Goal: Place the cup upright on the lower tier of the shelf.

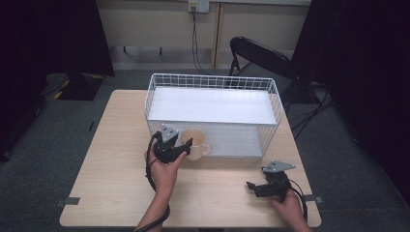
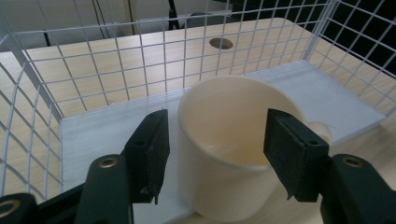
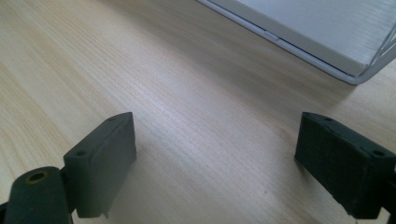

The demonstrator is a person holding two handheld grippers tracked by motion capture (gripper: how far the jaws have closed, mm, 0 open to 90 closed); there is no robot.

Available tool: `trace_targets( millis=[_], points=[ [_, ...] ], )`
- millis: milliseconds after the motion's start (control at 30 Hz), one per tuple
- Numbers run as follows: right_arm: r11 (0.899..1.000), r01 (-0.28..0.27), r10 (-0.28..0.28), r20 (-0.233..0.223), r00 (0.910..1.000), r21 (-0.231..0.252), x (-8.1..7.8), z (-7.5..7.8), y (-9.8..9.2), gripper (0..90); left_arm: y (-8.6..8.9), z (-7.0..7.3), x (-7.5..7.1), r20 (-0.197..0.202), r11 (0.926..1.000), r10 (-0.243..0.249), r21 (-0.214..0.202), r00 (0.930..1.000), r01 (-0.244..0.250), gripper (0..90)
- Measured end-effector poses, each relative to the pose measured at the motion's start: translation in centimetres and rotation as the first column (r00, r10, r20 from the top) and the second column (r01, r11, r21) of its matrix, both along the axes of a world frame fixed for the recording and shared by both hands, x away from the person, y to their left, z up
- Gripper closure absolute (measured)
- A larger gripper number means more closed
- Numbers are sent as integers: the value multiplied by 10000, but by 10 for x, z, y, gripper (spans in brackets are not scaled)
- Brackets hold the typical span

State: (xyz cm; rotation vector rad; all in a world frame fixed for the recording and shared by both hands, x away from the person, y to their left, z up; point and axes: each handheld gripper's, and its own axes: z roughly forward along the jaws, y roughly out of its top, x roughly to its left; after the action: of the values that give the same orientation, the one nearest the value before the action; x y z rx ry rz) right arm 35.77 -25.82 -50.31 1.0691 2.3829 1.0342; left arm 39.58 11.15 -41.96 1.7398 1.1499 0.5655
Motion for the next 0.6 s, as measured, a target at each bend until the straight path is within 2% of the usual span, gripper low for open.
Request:
trace_targets(
  millis=[200, 267, 300, 400, 533, 600],
  points=[
    [10000, 1, -1, -1, 10000, -1, 0, 0, 0, 118, -4, -4, -4, -112, 9991, -364, 197, 9993, 366, 349],
    [10000, 3, -3, 1, 10000, -1, 0, 0, 0, 118, -7, -7, -4, -177, 9988, -433, 230, 9989, 437, 346],
    [10000, 3, -3, 6, 10000, 10, 0, 0, 0, 118, -8, -9, -4, -214, 9981, -436, 417, 9988, 444, 342],
    [10000, 1, -1, -2, 10000, -1, 0, 0, 0, 118, -9, -14, -2, -356, 9981, -416, 431, 9985, 431, 313],
    [10000, 1, -1, 0, 10000, -1, 0, 0, 0, 118, -11, -17, -1, -255, 9978, -348, 551, 9991, 362, 342],
    [10000, 1, -1, -1, 10000, 0, 0, 0, 0, 118, -12, -19, 0, -316, 9973, -272, 669, 9991, 292, 386]
  ],
)
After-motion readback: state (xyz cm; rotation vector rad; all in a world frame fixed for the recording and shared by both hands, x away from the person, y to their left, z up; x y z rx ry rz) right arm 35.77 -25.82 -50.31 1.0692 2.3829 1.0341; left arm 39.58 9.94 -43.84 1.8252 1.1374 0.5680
